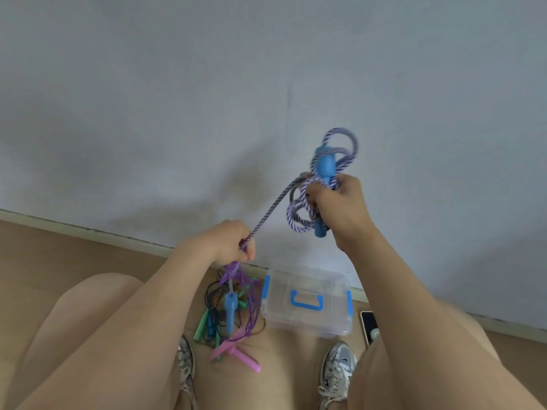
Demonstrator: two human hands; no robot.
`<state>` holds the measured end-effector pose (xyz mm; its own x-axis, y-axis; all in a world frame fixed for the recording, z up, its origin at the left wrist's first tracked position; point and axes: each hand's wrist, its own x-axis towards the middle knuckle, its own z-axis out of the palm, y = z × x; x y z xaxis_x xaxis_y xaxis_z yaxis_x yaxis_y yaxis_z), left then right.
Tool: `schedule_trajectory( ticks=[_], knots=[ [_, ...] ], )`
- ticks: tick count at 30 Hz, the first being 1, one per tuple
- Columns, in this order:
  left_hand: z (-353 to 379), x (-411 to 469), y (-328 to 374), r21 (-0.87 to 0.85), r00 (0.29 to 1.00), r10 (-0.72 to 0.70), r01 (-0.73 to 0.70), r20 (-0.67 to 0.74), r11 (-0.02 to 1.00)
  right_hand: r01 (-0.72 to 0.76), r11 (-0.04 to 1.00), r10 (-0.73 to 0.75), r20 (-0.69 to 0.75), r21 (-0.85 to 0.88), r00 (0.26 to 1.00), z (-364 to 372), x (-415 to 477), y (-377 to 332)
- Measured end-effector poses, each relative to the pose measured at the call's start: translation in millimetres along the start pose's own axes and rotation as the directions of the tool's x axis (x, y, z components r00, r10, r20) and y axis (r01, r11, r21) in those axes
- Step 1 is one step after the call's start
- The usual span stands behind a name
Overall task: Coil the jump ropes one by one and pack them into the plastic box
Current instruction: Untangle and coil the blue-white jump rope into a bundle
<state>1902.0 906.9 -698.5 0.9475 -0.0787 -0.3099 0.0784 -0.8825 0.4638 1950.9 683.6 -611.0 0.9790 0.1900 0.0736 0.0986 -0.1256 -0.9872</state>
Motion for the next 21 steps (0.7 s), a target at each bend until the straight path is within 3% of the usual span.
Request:
schedule_trajectory(
  ticks=[3, 5, 9, 12, 16, 19, 21],
  knots=[
    [12, 4, -9, 0.071, 0.994, -0.109, 0.109, 0.009, 0.992, 0.078, 0.951, -0.014, -0.211, 0.300, 0.977, 3, 2, -1],
    [17, 6, -11, 0.080, 0.989, -0.149, 0.149, -0.007, 0.986, 0.133, 0.871, 0.002, -0.274, 0.474, 0.962, 3, 3, -1],
    [20, 10, -16, 0.118, 0.980, -0.185, 0.192, -0.069, 0.974, 0.119, 0.765, 0.037, -0.228, 0.633, 0.973, 7, 2, -1],
    [16, 12, -5, -0.027, 0.985, -0.118, 0.116, -0.123, 0.993, 0.037, 0.762, 0.019, -0.079, 0.646, 0.997, 9, -1, -1],
    [5, 8, 21, -0.204, 0.965, -0.006, -0.049, -0.263, 0.978, -0.041, 0.888, 0.032, 0.027, 0.459, 0.999, 7, -2, 2],
    [-2, 4, 32, -0.242, 0.955, 0.054, -0.129, -0.293, 0.962, 0.002, 0.999, -0.006, 0.082, 0.041, 0.997, 8, -1, 13],
    [-5, 2, 36, -0.233, 0.938, 0.065, -0.151, -0.340, 0.961, 0.084, 0.974, -0.055, 0.142, -0.209, 0.988, 11, -3, 19]
  ],
)
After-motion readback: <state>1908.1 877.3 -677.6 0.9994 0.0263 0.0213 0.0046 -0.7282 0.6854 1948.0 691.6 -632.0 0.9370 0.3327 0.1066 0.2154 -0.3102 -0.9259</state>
